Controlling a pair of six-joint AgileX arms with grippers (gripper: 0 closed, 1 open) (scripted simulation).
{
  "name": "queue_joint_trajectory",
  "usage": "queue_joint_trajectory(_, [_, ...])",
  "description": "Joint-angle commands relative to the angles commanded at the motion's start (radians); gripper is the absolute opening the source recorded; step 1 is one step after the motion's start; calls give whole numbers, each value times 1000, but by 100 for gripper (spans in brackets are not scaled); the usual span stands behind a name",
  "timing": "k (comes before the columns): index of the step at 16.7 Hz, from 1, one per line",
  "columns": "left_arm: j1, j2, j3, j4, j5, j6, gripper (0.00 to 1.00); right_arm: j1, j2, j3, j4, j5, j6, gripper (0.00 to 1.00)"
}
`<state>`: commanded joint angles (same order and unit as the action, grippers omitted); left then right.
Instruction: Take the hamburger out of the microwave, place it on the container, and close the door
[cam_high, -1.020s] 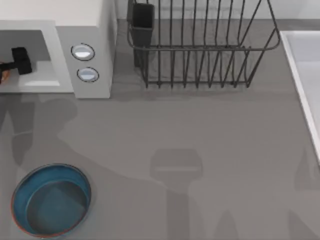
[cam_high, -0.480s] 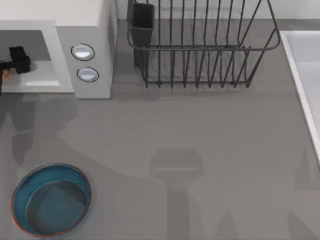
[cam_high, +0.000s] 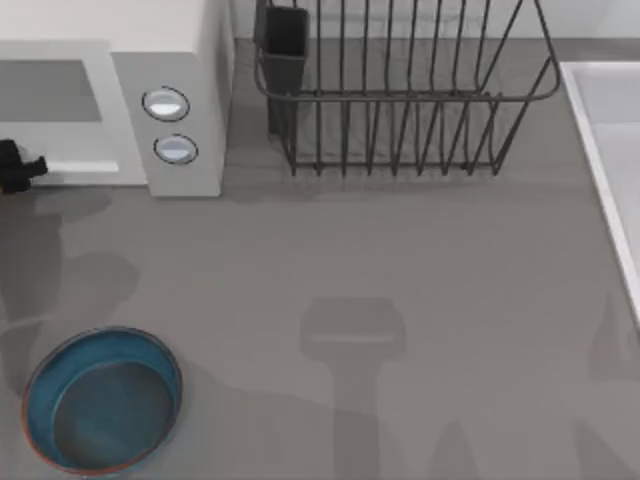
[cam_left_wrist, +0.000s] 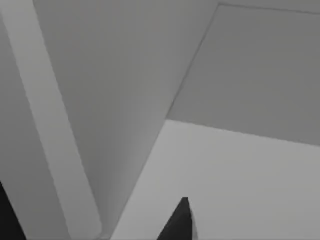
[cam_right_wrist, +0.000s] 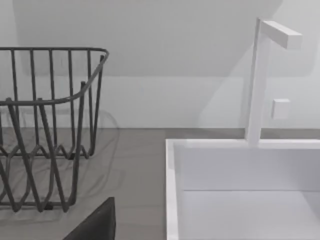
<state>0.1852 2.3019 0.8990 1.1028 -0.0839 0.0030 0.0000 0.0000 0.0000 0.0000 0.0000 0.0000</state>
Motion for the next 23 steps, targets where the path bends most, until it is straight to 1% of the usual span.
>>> queue_joint_trajectory(4, [47, -88, -309, 190, 43, 14, 0, 0, 0, 0, 0, 0, 0, 100])
queue_joint_trajectory(6, [68, -129, -433, 276, 63, 21, 0, 0, 0, 0, 0, 0, 0, 100])
queue_joint_trajectory(8, [84, -162, -516, 341, 78, 26, 0, 0, 0, 0, 0, 0, 0, 100])
queue_joint_trajectory(11, [93, -180, -559, 381, 87, 29, 0, 0, 0, 0, 0, 0, 0, 100])
queue_joint_trajectory(15, [88, -178, -555, 376, 85, 30, 0, 0, 0, 0, 0, 0, 0, 100])
queue_joint_trajectory(17, [88, -211, -550, 345, 84, 30, 0, 0, 0, 0, 0, 0, 0, 100])
queue_joint_trajectory(20, [88, -318, -541, 231, 83, 30, 0, 0, 0, 0, 0, 0, 0, 100])
queue_joint_trajectory(23, [88, -465, -530, 67, 81, 30, 0, 0, 0, 0, 0, 0, 0, 100])
